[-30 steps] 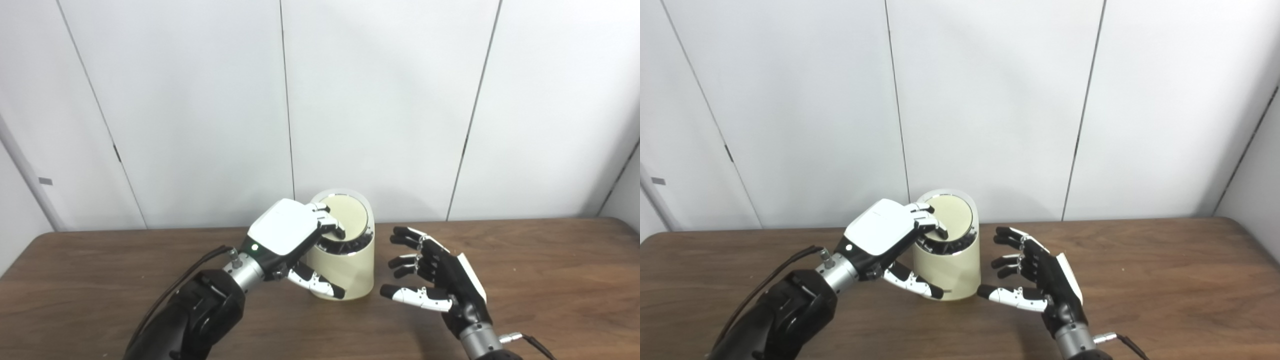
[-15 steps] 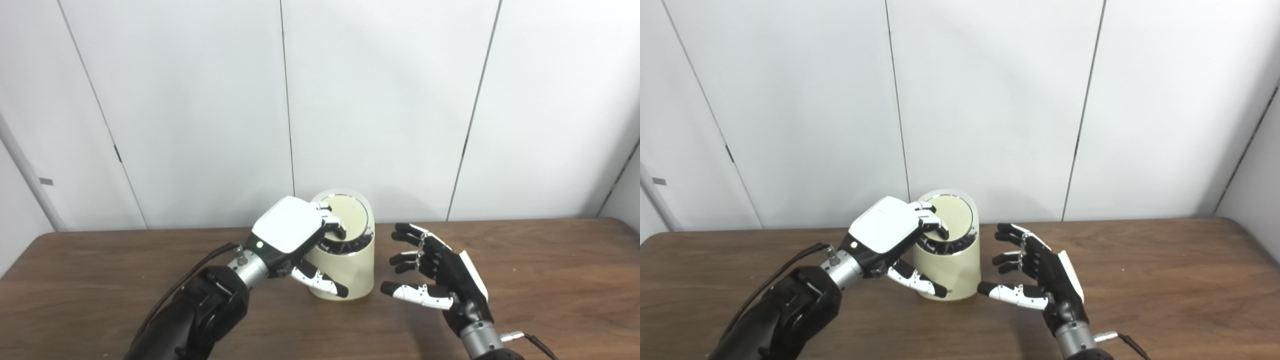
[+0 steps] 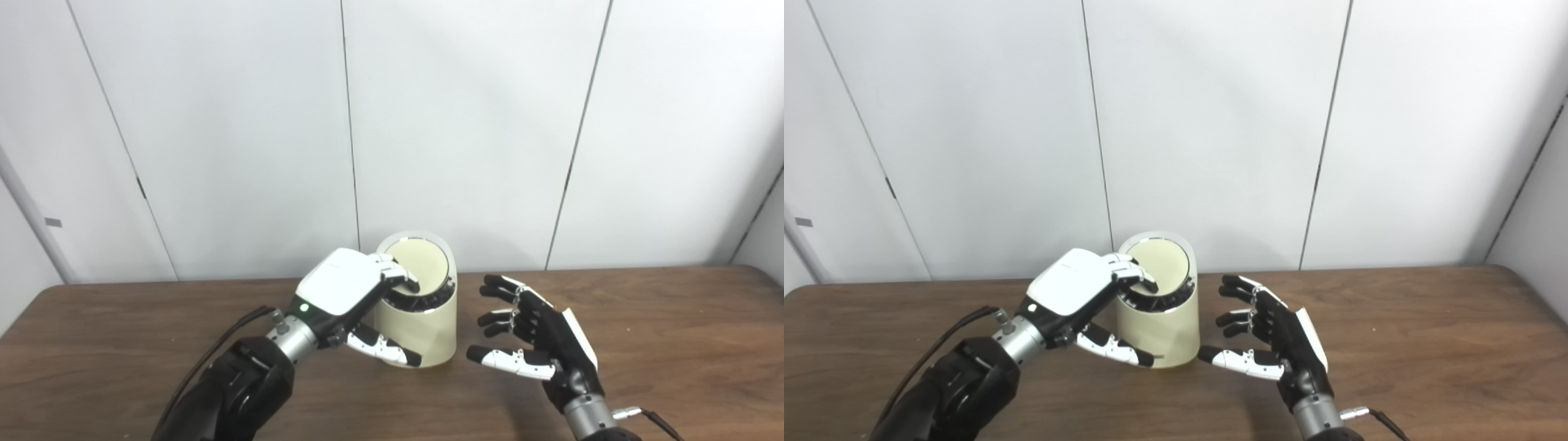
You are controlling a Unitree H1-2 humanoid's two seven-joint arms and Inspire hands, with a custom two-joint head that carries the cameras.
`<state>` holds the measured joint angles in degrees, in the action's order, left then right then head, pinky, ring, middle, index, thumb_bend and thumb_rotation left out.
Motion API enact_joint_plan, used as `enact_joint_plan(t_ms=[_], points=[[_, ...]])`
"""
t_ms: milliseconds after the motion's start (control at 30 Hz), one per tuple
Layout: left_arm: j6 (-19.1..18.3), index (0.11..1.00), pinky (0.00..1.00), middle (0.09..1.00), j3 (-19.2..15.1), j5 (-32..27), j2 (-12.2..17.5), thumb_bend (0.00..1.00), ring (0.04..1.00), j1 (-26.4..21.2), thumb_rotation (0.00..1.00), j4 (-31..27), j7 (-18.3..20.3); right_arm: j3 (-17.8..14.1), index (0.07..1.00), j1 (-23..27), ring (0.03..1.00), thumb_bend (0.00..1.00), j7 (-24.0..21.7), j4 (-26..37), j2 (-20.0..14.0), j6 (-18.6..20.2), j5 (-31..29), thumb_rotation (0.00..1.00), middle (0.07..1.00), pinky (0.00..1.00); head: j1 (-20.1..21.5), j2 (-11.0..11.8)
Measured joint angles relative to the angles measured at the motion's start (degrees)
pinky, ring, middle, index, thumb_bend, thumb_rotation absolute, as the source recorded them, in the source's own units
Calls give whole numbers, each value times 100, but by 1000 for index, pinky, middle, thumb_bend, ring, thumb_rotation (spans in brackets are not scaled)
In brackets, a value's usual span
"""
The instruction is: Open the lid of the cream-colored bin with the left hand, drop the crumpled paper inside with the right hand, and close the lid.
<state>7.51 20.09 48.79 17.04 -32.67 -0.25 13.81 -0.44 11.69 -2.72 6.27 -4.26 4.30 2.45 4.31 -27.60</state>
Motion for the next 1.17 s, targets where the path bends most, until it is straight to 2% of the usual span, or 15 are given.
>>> enact_joint_plan(t_ms=[100,200,333,400,567,667,833,967,1167], points=[[-79,820,675,812,-355,-413,-149,814,826,112,421,-3,-40,-1,765,0,593,766,0,-43,-23,-5,9,148,772,520,-26,18],[-147,826,661,820,-812,-1074,-340,784,807,180,389,-2,-246,-16,765,0,598,772,-3,-64,-37,-6,-21,149,772,525,-26,35],[-30,877,654,875,-1130,-1800,-486,763,835,207,375,22,-449,0,770,1,595,761,-16,-72,-37,-32,-39,156,769,511,-44,62],[-14,908,702,910,-1312,-2236,-623,753,872,273,354,24,-506,4,768,1,594,759,-15,-76,-43,-44,-2,158,770,507,-53,62],[-6,910,714,915,-1684,-3485,-992,763,869,761,378,34,-556,-26,772,1,594,762,-9,-77,-62,-44,14,136,776,519,-97,62],[-213,933,742,927,-1849,-4135,-1039,765,857,1004,424,33,-450,-39,772,1,595,758,-6,-76,-72,-44,15,135,777,525,-97,62],[-660,924,647,892,-2174,-5200,-1058,813,822,1399,429,26,-324,-41,769,1,591,758,-9,-75,-70,-45,-16,122,775,539,-114,62],[-686,919,657,874,-2269,-5641,-1083,791,819,1690,424,49,-264,-43,773,1,593,755,-12,-75,-73,-46,-39,113,775,550,-132,53],[-684,936,668,891,-2351,-5936,-1263,766,839,1930,387,123,-293,-59,767,-1,585,754,-22,-74,-87,-59,-91,99,766,556,-141,27]])
